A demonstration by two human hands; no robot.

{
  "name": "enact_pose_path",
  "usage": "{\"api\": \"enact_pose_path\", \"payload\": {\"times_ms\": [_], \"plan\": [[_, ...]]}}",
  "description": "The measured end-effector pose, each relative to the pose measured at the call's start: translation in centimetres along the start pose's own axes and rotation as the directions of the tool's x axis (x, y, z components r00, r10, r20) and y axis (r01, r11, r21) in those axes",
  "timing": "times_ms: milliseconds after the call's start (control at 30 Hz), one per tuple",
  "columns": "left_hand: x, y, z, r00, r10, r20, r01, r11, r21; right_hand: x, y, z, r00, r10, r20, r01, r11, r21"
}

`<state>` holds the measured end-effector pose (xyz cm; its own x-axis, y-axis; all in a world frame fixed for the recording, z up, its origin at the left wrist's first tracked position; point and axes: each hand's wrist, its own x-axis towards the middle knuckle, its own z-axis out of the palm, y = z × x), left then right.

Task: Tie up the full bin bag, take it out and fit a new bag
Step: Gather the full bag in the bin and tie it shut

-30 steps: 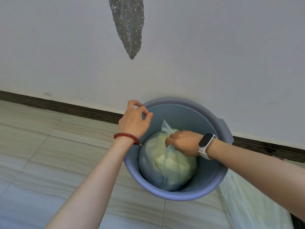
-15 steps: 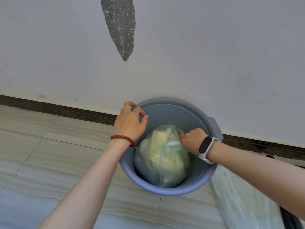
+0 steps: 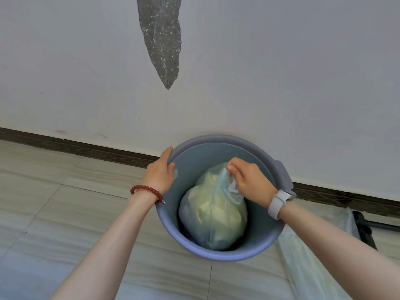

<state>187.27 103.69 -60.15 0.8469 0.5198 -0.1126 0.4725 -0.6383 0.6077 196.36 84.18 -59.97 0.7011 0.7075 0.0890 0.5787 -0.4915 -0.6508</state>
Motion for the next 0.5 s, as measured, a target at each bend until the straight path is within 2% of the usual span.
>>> {"api": "enact_pose_path", "payload": {"times_ms": [100, 133, 233, 300, 367, 500], "plan": [[-0.6, 0.1, 0.1, 0.999, -0.029, -0.04, 0.026, 0.997, -0.07, -0.6, -1.8, 0.5, 0.975, -0.122, -0.185, 0.093, 0.983, -0.158], [-0.6, 0.2, 0.2, 0.998, -0.042, -0.042, 0.039, 0.997, -0.066, -0.8, -2.6, 0.3, 0.961, -0.127, -0.245, 0.1, 0.988, -0.121], [-1.0, 0.8, -0.4, 0.993, -0.113, 0.018, 0.113, 0.993, -0.026, -1.1, -5.3, -2.4, 0.922, -0.025, -0.387, 0.074, 0.991, 0.112], [-1.6, 2.0, -1.8, 0.981, -0.189, 0.053, 0.191, 0.98, -0.051, -1.3, -7.1, -5.3, 0.91, 0.021, -0.414, 0.049, 0.986, 0.159], [-2.8, 4.2, -4.4, 0.965, -0.26, 0.029, 0.262, 0.958, -0.116, -1.6, -9.7, -8.4, 0.917, 0.031, -0.398, 0.03, 0.989, 0.146], [-7.5, 11.3, -12.4, 0.961, -0.256, -0.1, 0.22, 0.934, -0.282, -2.2, -17.2, -15.3, 0.928, 0.061, -0.367, 0.009, 0.983, 0.186]]}}
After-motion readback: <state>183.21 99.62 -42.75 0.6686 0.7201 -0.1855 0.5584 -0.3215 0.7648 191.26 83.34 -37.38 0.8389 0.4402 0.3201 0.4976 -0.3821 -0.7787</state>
